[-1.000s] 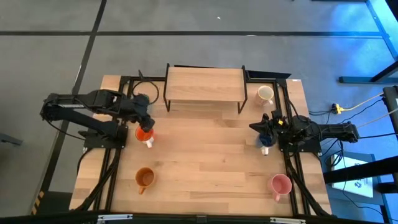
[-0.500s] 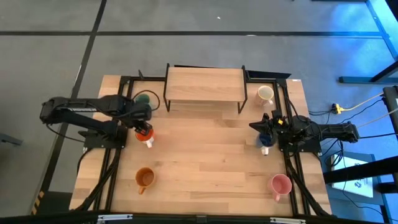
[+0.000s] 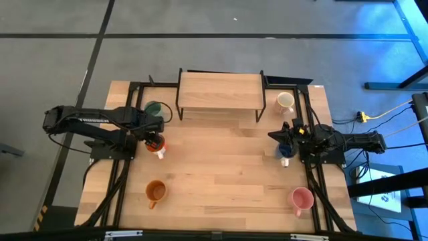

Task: Place coffee mugs
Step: Put the top orange mug on the shelf

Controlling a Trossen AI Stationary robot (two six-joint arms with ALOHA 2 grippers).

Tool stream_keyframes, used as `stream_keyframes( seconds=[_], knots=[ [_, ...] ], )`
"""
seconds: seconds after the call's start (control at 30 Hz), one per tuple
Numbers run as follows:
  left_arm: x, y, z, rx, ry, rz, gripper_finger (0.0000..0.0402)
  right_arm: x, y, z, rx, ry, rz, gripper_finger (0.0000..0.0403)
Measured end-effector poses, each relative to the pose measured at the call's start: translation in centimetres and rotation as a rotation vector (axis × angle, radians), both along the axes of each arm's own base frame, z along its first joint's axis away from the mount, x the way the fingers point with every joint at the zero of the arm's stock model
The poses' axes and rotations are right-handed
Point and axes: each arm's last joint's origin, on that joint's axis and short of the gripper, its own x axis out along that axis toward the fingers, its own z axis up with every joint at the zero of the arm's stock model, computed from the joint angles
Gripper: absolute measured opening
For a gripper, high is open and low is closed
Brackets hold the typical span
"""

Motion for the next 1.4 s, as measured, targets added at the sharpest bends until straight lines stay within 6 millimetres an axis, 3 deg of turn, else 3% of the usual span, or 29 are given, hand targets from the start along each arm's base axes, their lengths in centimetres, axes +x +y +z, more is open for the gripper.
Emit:
stream_keyframes(
  seconds=[0.1, 0.27, 0.37, 0.5, 0.9, 1.17, 1.4],
  knots=[
    [0.2, 0.0, 0.9, -0.014, -0.019, -0.024, 0.0169, 0.0, 0.0, 0.0, 0.0, 0.0, 0.0, 0.0001],
    [1.1, -0.4, 5.5, 0.005, -0.18, 0.023, 0.0169, 0.0, 0.0, 0.0, 0.002, 0.0, 0.0, 0.0001],
    [1.6, -1.5, 7.7, -0.054, -0.287, 0.086, 0.0169, 0.0, 0.0, 0.0, 0.005, -0.001, 0.001, 0.0001],
    [2.4, -3.7, 8.4, -0.132, -0.376, 0.122, 0.0169, 0.0, 0.0, 0.0, 0.005, 0.001, 0.004, 0.0001],
    [4.2, -10.1, 5.2, -0.067, -0.206, 0.27, 0.0169, 0.0, 0.0, -0.1, 0.0, 0.009, 0.005, 0.0001],
    [5.5, -11.2, 2.3, 0.096, -0.054, 0.379, 0.0169, 0.0, 0.0, -0.1, -0.008, 0.012, 0.005, 0.0001],
    [6.9, -11.7, 0.4, 0.199, -0.062, 0.429, 0.0169, 0.0, 0.0, -0.1, -0.01, 0.013, 0.005, 0.0001]
  ],
)
